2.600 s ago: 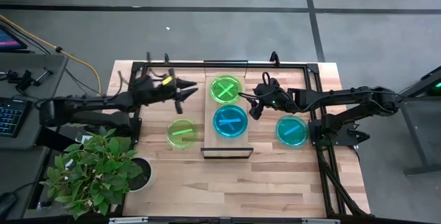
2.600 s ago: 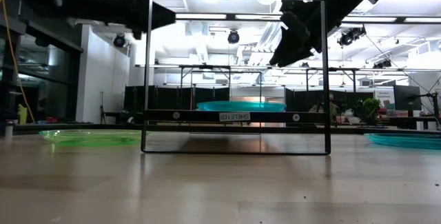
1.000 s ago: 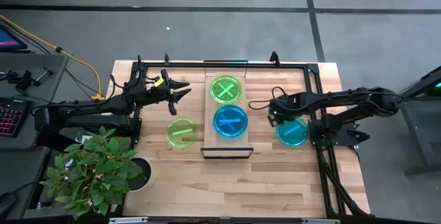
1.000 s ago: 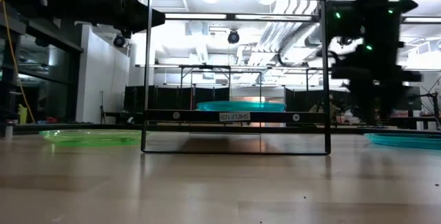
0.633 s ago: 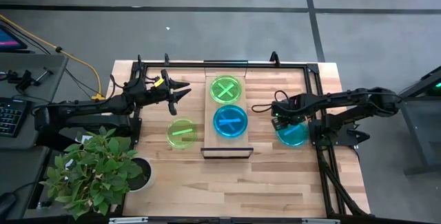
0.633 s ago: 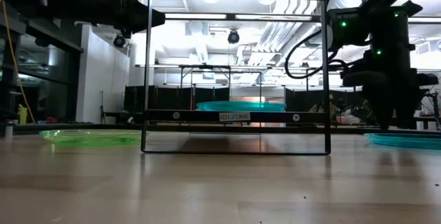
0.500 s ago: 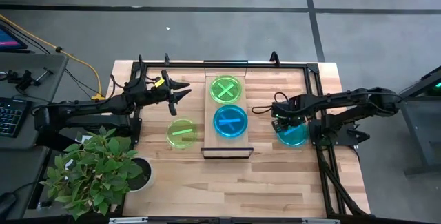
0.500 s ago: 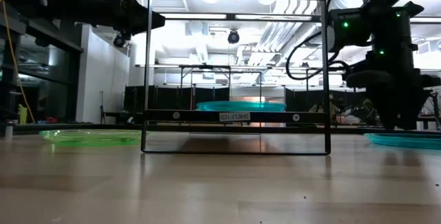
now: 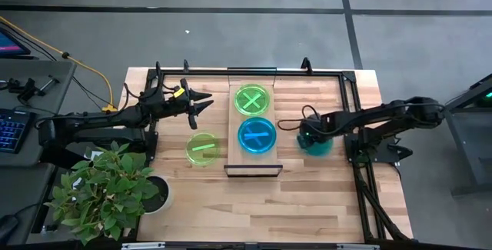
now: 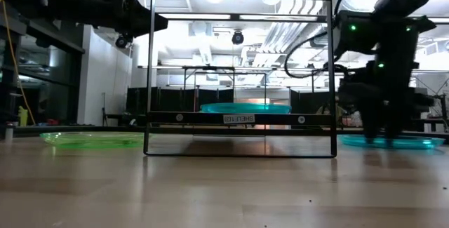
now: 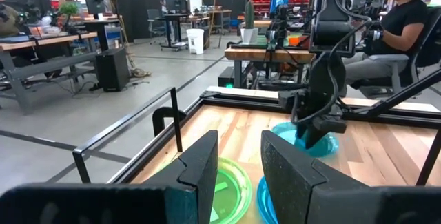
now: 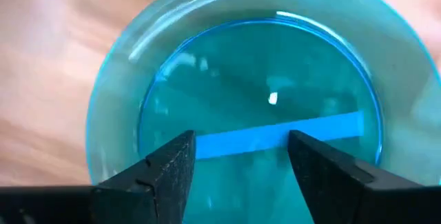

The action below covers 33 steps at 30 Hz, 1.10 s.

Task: Place and stack plates onto a shelf
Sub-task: Stack the blue plate on top of the blue plates on the shelf

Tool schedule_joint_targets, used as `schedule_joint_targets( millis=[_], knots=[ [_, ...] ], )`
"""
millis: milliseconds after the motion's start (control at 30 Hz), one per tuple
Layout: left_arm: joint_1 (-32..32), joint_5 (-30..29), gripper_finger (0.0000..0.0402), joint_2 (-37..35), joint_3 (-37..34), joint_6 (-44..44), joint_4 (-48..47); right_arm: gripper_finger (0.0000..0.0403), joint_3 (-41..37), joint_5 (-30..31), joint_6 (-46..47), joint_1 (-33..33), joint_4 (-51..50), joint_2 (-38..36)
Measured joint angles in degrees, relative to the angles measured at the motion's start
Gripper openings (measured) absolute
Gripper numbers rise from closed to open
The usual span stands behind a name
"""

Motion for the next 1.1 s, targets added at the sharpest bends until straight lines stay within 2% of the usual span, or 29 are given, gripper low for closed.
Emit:
schedule_joint_targets(
  millis=[133, 233, 333, 433, 500, 700, 867, 1100],
  knots=[
    [0.0, 0.0, 0.0104, 0.0, 0.0, 0.0, 0.0, 0.0227, 2.0, 1.8, -5.6, -0.6, 5.2, 0.0],
    [0.0, 0.0, 0.0104, 0.0, 0.0, 0.0, -0.1, 0.0227, 5.4, 1.7, -8.9, -0.2, 1.8, -0.2],
    [0.0, 0.0, 0.0104, 0.0, 0.0, 0.0, -0.1, 0.0227, 10.0, 8.8, -8.3, 0.8, -5.1, -0.4],
    [0.0, 0.0, 0.0104, 0.0, 0.0, 0.0, -0.6, 0.0227, 12.1, 16.4, -2.8, 1.2, -14.0, -0.4],
    [0.0, 0.0, 0.0104, 0.0, 0.0, 0.0, -0.6, 0.0227, 12.0, 18.1, 1.3, 1.1, -17.2, -0.4],
    [0.0, 0.0, 0.0104, 0.0, 0.0, -0.1, -0.6, 0.0227, 4.8, 14.6, 9.4, 1.1, -17.2, -0.2],
    [0.0, 0.0, 0.0104, 0.0, 0.0, 0.0, -0.6, 0.0227, -1.8, 13.5, 13.2, 1.1, -11.0, -0.2],
    [0.0, 0.0, 0.0104, 0.0, 0.0, 0.0, -0.6, 0.0206, -6.1, 16.8, 14.0, 1.5, -1.6, -0.6]
  ],
)
